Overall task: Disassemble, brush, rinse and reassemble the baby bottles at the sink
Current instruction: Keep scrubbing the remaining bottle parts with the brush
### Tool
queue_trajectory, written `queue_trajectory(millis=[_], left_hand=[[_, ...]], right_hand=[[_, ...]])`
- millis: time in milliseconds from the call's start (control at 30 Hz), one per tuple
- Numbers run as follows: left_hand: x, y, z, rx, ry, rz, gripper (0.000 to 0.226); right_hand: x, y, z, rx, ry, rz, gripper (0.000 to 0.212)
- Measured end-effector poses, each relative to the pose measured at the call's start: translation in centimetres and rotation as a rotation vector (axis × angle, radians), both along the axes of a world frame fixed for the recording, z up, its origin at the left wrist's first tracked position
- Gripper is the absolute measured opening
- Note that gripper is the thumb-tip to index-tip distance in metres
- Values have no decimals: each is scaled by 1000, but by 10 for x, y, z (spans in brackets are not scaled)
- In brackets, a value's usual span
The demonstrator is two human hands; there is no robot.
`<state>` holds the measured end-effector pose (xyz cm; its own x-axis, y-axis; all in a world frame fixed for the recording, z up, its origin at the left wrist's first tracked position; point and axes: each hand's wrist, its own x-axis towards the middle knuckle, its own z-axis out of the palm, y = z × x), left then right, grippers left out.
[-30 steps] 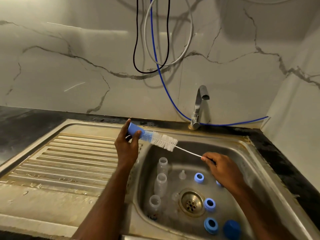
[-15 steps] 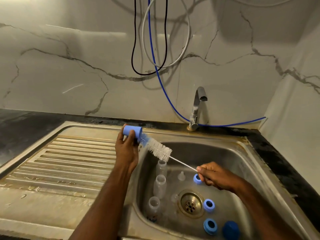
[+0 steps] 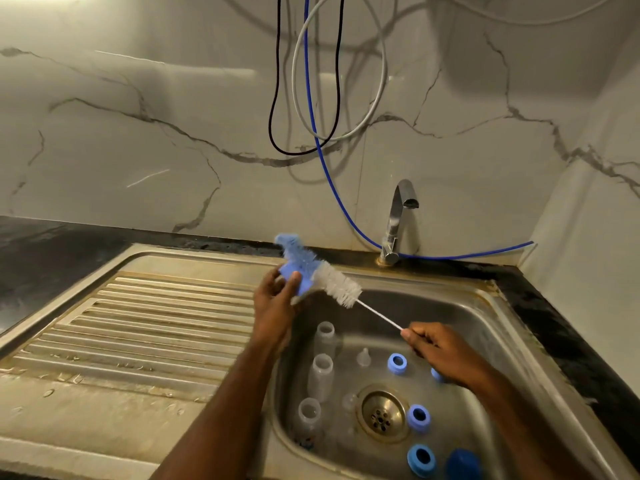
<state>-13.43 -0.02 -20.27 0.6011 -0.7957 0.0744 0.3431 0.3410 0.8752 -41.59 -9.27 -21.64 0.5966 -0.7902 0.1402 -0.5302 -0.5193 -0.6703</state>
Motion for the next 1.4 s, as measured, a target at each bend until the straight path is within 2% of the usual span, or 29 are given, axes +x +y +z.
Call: queue_trajectory(millis=[67,133,200,267,333,400,533,700,833,1000,1133,1200,1300,1333,1400], left_hand=[[-20,-4,-1,35,-158,-132,27],[-32,-9,-4,56,-193,-200,33],[-31,-13,-5,22,-31,-160,38],[-21,-15,-3,-42,194,-61,39],[-13,-14,-2,-59,248,-18,36],[-18,-13,-3,-25,161,-59,35],[-35,-15,-15,50,-184,-182,41],[-11,-13,-13,119,-563,43,43],[-23,-14,-18,117,-759,8,47],[-8,-12,-13,39,-639,138,43],[-17,-14,-14,61,-605,63,50],[-24,-18,-14,46,-474,33,46],[-18,-16,-11,-8,-149,2,37],[-15,-16,-10,-8,-93,-20,37],[-18,-13,-10,30,-121,-85,37]], right_hand=[[9,2,-2,-41,-22,-16,40],[14,3,-1,-60,-73,-51,39],[10,1,0,-33,-82,-53,39],[-2,-4,1,7,-4,-26,41],[-6,-6,-1,37,44,-17,42],[4,-3,-3,-3,19,-30,41],[27,6,-4,-45,-99,-41,38],[-10,-9,0,30,-72,-24,44],[9,2,-1,-55,-62,-55,40],[-5,-8,3,-35,-51,-68,41],[2,-3,-1,-39,-51,-68,42],[9,2,1,-42,-75,-71,41],[-2,-4,3,-40,-46,-69,41],[-7,-6,4,-38,-37,-70,42],[-7,-6,2,-55,-38,-75,42]])
